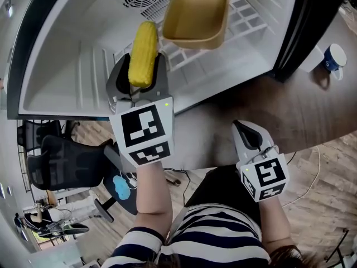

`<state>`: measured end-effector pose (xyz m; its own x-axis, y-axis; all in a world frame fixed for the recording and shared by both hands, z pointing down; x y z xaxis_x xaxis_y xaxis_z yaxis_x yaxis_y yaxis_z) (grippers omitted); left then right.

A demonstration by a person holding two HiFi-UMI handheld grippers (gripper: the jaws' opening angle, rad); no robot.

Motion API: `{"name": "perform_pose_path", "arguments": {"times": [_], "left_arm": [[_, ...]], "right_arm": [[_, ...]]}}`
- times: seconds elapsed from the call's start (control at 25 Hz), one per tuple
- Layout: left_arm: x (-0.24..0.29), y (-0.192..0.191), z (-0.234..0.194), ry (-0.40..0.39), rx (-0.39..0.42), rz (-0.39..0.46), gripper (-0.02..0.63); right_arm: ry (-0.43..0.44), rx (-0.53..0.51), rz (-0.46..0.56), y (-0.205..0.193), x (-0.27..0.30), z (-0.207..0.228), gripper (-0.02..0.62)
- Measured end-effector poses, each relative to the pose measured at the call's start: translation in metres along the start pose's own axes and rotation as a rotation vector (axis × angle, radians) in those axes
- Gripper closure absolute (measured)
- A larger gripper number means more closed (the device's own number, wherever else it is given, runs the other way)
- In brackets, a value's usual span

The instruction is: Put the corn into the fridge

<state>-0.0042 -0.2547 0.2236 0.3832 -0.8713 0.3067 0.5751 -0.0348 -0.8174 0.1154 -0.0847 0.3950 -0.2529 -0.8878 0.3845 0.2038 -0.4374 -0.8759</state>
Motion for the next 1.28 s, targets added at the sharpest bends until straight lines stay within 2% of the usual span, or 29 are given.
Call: {"name": "perform_pose_path", "arguments": {"times": [0.24, 0.44, 0.8, 1.04, 1.16, 1.28], "left_arm": [[-0.005, 0.002, -0.002, -0.046, -0.037, 0.037, 0.606], [-0.014, 0.003, -0.004, -0.043, -0.052, 0.075, 0.606], [-0.036, 0.009, -0.003, -0.101, -0.130, 0.126, 0.606], [-0.054, 0.009, -0.005, -0.097, -0.145, 0.149, 0.606], [-0.065, 0.010, -0.007, -0.103, -0.173, 0.175, 0.606], [-0.078, 0.010, -0.008, -0.135, -0.235, 0.203, 0.606]], "right_arm": [[-0.010, 0.000, 0.005, 0.000, 0.000, -0.002, 0.601], [-0.015, -0.005, 0.014, 0.004, -0.005, -0.008, 0.601], [-0.037, -0.021, 0.021, 0.009, -0.023, -0.017, 0.601], [-0.042, -0.044, 0.031, 0.015, -0.034, -0.027, 0.601], [-0.047, -0.058, 0.040, 0.021, -0.040, -0.030, 0.601], [-0.049, -0.074, 0.049, 0.026, -0.045, -0.034, 0.601]]}}
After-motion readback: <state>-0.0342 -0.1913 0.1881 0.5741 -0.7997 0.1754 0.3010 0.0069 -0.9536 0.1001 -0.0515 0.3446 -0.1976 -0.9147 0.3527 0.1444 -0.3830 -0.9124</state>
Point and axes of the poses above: the fingertips, and each gripper's own axes: x forward along the fingers, z to its right, y out of its top, the point moved 5 cm from there along -x, backward along the fingers, and after that the axes turned 7 degrees about -y, right-handed, at the moved point
